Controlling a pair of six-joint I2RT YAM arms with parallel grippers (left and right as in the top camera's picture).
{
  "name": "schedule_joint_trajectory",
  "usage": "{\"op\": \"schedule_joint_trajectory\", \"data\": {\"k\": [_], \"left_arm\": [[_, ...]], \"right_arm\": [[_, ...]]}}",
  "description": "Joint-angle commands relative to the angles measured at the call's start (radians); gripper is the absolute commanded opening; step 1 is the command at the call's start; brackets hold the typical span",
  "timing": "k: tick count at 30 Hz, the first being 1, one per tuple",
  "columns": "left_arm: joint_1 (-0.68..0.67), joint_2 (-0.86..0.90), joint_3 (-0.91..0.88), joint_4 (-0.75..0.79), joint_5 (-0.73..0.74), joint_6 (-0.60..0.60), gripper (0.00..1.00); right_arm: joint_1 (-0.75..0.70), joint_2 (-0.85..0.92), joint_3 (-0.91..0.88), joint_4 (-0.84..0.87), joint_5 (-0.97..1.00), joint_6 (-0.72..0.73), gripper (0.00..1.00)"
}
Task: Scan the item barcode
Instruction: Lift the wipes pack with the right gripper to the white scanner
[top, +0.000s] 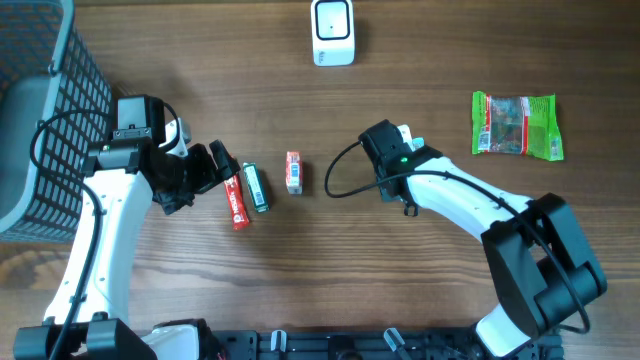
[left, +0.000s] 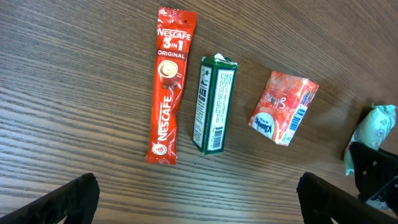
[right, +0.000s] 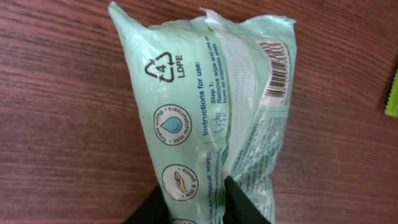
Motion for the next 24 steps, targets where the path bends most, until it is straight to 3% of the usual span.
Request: {"op": "schedule_joint_trajectory", "data": {"k": [1, 3, 6, 9, 12, 16, 19, 22, 24], "left_arm": [[-0.003, -0.011, -0.005, 0.001, 0.008, 0.001, 1.0], [-0.003, -0.011, -0.005, 0.0, 0.008, 0.002, 1.0], [-0.003, -0.011, -0.005, 0.001, 0.008, 0.001, 1.0], [-0.003, -0.011, -0.005, 0.0, 0.008, 0.001, 1.0], [-0.003, -0.011, -0.005, 0.001, 0.008, 0.001, 1.0], [-0.003, -0.011, -0.005, 0.001, 0.008, 0.001, 1.0], [-0.003, -0.011, -0.005, 0.001, 0.008, 0.001, 1.0], [-0.003, -0.011, -0.005, 0.001, 0.008, 0.001, 1.0], [-0.003, -0.011, -0.005, 0.001, 0.008, 0.001, 1.0]], "right_arm": [[0.003, -0.067, 0.06, -0.069, -0.132, -0.032, 0.19], [0.003, -0.167, 0.098, -0.101, -0.248, -0.069, 0.17], [0.003, -0.329, 0.106, -0.123, -0.387, -0.09, 0.04], [0.003, -0.465, 0.109, -0.172, -0.517, -0.087, 0.04], [-0.024, -0.481, 0.173, -0.248, -0.709, -0.093, 0.04], [-0.063, -0.387, 0.474, -0.473, -0.82, -0.142, 0.04], [-0.063, -0.192, 0.822, -0.689, -0.948, -0.154, 0.04], [-0.095, 0.004, 1.04, -0.715, -1.081, -0.167, 0.04], [-0.148, 0.075, 1.067, -0.659, -1.22, -0.165, 0.04]]}}
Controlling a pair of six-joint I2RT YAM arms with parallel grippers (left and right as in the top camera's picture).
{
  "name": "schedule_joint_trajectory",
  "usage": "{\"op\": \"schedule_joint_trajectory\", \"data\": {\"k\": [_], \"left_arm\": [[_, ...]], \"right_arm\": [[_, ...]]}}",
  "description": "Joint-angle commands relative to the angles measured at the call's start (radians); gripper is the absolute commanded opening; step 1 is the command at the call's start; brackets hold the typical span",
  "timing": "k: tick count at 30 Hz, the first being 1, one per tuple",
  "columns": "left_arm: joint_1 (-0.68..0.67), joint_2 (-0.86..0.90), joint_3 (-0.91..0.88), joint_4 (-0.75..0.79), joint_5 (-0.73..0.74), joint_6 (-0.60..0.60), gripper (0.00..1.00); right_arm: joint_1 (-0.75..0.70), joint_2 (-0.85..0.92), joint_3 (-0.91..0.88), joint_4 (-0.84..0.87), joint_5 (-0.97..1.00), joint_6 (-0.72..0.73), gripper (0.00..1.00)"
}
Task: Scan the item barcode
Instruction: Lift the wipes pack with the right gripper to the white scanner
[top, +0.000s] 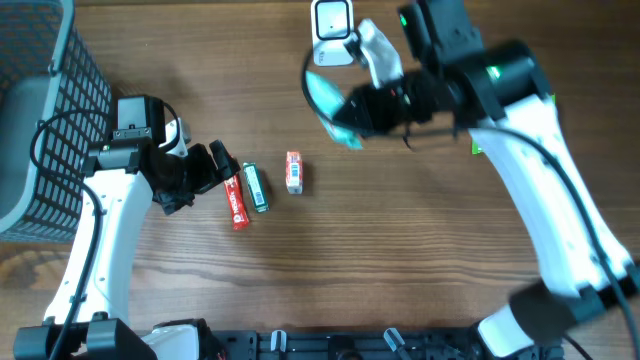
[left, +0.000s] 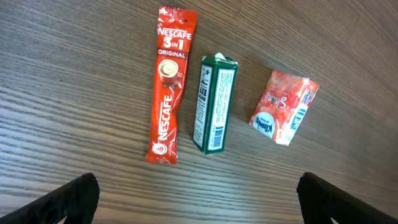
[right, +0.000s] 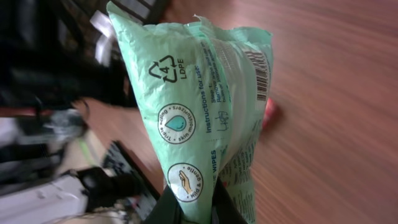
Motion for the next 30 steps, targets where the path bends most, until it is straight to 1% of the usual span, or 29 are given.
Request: {"op": "schedule_joint_trajectory", "data": {"k": [1, 3, 5, 7, 9, 10, 11, 14, 16, 17, 19, 23, 25, 30], "left_arm": [[-0.003, -0.011, -0.004, 0.001, 0.009, 0.002, 1.0], [-0.003, -0.011, -0.004, 0.001, 0.009, 0.002, 1.0], [-0.003, -0.011, -0.004, 0.001, 0.009, 0.002, 1.0], [-0.003, -0.011, -0.004, 0.001, 0.009, 0.002, 1.0], [-0.003, -0.011, -0.004, 0.001, 0.009, 0.002, 1.0], [-0.003, -0.011, -0.004, 0.001, 0.009, 0.002, 1.0], [-0.003, -0.011, -0.004, 0.001, 0.009, 0.002, 1.0], [-0.003, -0.011, -0.004, 0.001, 0.009, 0.002, 1.0], [-0.003, -0.011, -0.004, 0.001, 0.009, 0.002, 1.0], [-0.003, -0.011, -0.004, 0.001, 0.009, 0.002, 1.0], [-0.003, -0.011, -0.004, 0.001, 0.009, 0.002, 1.0], [-0.003, -0.011, -0.004, 0.001, 0.009, 0.002, 1.0], [-0.003, -0.011, -0.004, 0.001, 0.009, 0.002, 1.0], [-0.003, -0.011, -0.004, 0.001, 0.009, 0.002, 1.0]], "right_arm": [[-0.108, 0.14, 0.057, 0.1, -0.312, -0.018, 0.04], [-0.166, 0.22, 0.057, 0.218, -0.444, -0.011, 0.04], [-0.201, 0.313, 0.057, 0.376, -0.52, 0.042, 0.04], [-0.215, 0.418, 0.056, 0.584, -0.591, 0.124, 0.04], [-0.217, 0.529, 0.056, 0.846, -0.65, 0.287, 0.04], [-0.22, 0.588, 0.056, 1.004, -0.658, 0.409, 0.04], [-0.223, 0.624, 0.056, 1.109, -0.664, 0.49, 0.04], [-0.246, 0.758, 0.056, 1.518, -0.68, 0.813, 0.04], [-0.266, 0.836, 0.056, 1.74, -0.679, 1.001, 0.04], [-0.275, 0.866, 0.056, 1.805, -0.674, 1.067, 0.04], [-0.291, 0.912, 0.056, 1.838, -0.67, 1.109, 0.04], [-0.313, 0.948, 0.056, 1.832, -0.652, 1.116, 0.04], [-0.32, 0.951, 0.056, 1.823, -0.631, 1.141, 0.04], [-0.32, 0.951, 0.055, 1.646, -0.569, 1.141, 0.04]]}}
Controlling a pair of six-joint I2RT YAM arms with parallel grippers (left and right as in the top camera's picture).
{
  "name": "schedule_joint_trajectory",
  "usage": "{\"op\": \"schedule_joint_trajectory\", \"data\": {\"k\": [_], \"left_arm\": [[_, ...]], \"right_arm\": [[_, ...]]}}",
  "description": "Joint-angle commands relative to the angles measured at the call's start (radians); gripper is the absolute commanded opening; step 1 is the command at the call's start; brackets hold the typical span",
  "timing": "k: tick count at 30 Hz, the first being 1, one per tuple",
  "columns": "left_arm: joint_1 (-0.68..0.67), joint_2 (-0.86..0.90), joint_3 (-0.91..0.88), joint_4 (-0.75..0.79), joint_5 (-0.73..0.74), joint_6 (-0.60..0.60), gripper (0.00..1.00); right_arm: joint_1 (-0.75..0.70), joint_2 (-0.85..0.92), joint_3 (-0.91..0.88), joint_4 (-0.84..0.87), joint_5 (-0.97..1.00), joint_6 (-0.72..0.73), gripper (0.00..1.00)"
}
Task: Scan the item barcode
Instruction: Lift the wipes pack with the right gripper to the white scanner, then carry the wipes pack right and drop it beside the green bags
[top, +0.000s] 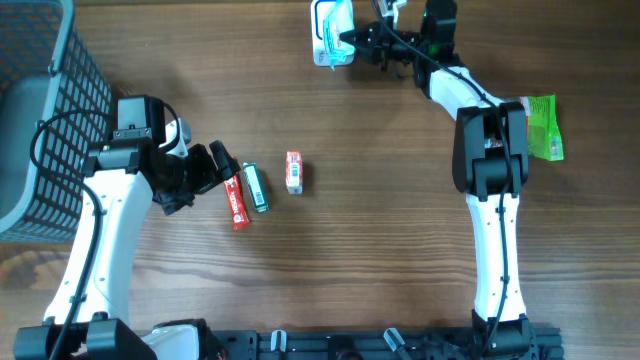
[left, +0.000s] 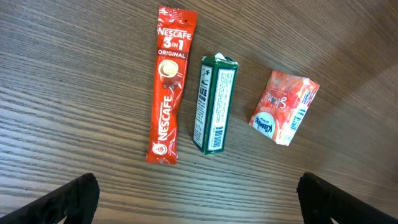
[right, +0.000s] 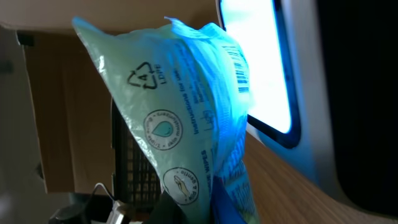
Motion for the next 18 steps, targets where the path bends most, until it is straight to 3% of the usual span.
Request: {"op": "schedule_joint_trajectory", "data": {"k": [1, 9, 15, 18], "left_arm": [[-0.003, -0.011, -0.003, 0.0, 0.008, 0.002, 1.0], [-0.003, -0.011, -0.003, 0.0, 0.008, 0.002, 1.0], [-0.003, -0.011, -0.003, 0.0, 0.008, 0.002, 1.0], [-0.003, -0.011, -0.003, 0.0, 0.008, 0.002, 1.0]], "right_arm": [[0.0, 0.01, 0.015, -0.063, 0.063, 0.018, 0.04], [-0.001, 0.01, 0.015, -0.032, 0.019, 0.034, 0.04], [-0.004, -0.042, 0.015, 0.262, -0.058, 0.159, 0.05], [-0.004, -0.121, 0.015, 0.27, -0.08, 0.154, 0.05]]}}
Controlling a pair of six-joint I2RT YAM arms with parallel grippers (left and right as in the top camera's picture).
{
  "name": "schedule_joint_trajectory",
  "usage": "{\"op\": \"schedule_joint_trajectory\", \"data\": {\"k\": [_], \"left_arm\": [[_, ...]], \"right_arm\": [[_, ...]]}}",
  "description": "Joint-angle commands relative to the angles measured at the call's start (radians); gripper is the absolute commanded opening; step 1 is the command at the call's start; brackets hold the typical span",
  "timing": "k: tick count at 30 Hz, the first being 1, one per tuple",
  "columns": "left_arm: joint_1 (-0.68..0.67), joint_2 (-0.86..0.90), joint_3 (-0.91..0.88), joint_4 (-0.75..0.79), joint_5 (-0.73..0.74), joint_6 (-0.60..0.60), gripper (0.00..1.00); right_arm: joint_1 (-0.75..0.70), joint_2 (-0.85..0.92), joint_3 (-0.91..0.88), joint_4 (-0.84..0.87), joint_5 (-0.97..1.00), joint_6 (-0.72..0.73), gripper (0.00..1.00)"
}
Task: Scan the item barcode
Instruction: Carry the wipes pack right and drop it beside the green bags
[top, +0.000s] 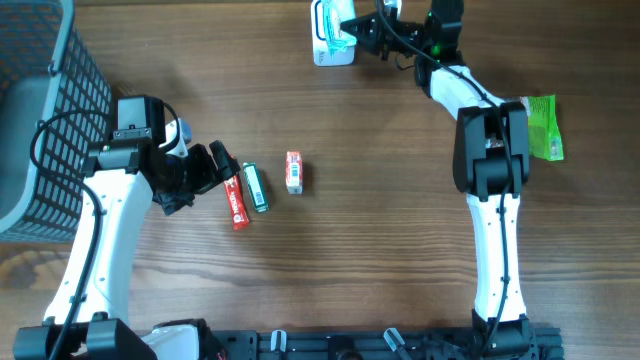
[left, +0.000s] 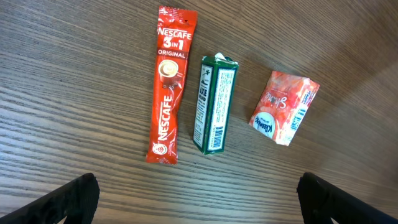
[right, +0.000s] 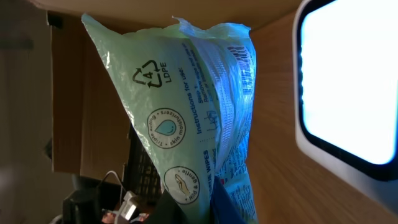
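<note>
A pale green wipes pack (right: 186, 106) hangs upright in my right gripper (right: 208, 208), which is shut on its lower edge. Its barcode edge faces the white scanner's lit window (right: 354, 81), a short gap away. From overhead the pack (top: 343, 24) sits right by the scanner (top: 327, 45) at the table's far edge, with my right gripper (top: 362, 30) just right of it. My left gripper (left: 199, 200) stands open over the table with nothing between its fingers (left: 68, 198).
Below the left gripper lie a red Nescafe stick (left: 169, 87), a green box (left: 213, 106) and an orange packet (left: 284, 107). A green snack bag (top: 540, 125) lies at the right. A grey basket (top: 40, 120) stands at the left edge.
The wipes pack has shifted a little off the scanner's window; it overlapped the lit pane in the right wrist view and now stands beside it. The left arm has not moved.
My right gripper was shut on the wipes pack low over the middle of the table. Then it held the pack in the air nearer the scanner. Then the pack was in front of the lit window, and now it stands just beside it. The left arm stayed put throughout.
</note>
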Motion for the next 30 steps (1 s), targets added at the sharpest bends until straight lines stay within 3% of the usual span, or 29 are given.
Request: {"op": "schedule_joint_trajectory", "data": {"k": [1, 8, 10, 13, 15, 17, 20, 23, 25, 30], "left_arm": [[-0.003, -0.011, -0.003, 0.0, 0.008, 0.002, 1.0], [-0.003, -0.011, -0.003, 0.0, 0.008, 0.002, 1.0], [-0.003, -0.011, -0.003, 0.0, 0.008, 0.002, 1.0], [-0.003, -0.011, -0.003, 0.0, 0.008, 0.002, 1.0], [-0.003, -0.011, -0.003, 0.0, 0.008, 0.002, 1.0], [-0.003, -0.011, -0.003, 0.0, 0.008, 0.002, 1.0], [-0.003, -0.011, -0.003, 0.0, 0.008, 0.002, 1.0], [-0.003, -0.011, -0.003, 0.0, 0.008, 0.002, 1.0], [-0.003, -0.011, -0.003, 0.0, 0.008, 0.002, 1.0], [-0.003, -0.011, -0.003, 0.0, 0.008, 0.002, 1.0]], "right_arm": [[-0.003, -0.134, 0.012, 0.013, -0.059, 0.011, 0.05], [-0.003, -0.378, 0.012, -0.071, -0.071, -0.011, 0.05], [-0.003, -0.484, 0.012, -0.19, -0.018, -0.111, 0.05], [-0.003, -0.614, 0.012, -0.579, 0.155, -0.425, 0.05], [-0.002, -0.736, 0.012, -1.037, 0.467, -0.809, 0.05], [-0.001, -0.801, 0.012, -1.307, 0.64, -1.046, 0.05], [-0.002, -0.822, 0.011, -1.676, 0.939, -1.289, 0.06], [-0.002, -0.804, -0.072, -1.914, 1.302, -1.383, 0.06], [-0.002, -0.799, -0.196, -1.971, 1.43, -1.382, 0.06], [-0.016, -0.799, -0.502, -1.87, 1.662, -1.321, 0.05]]}}
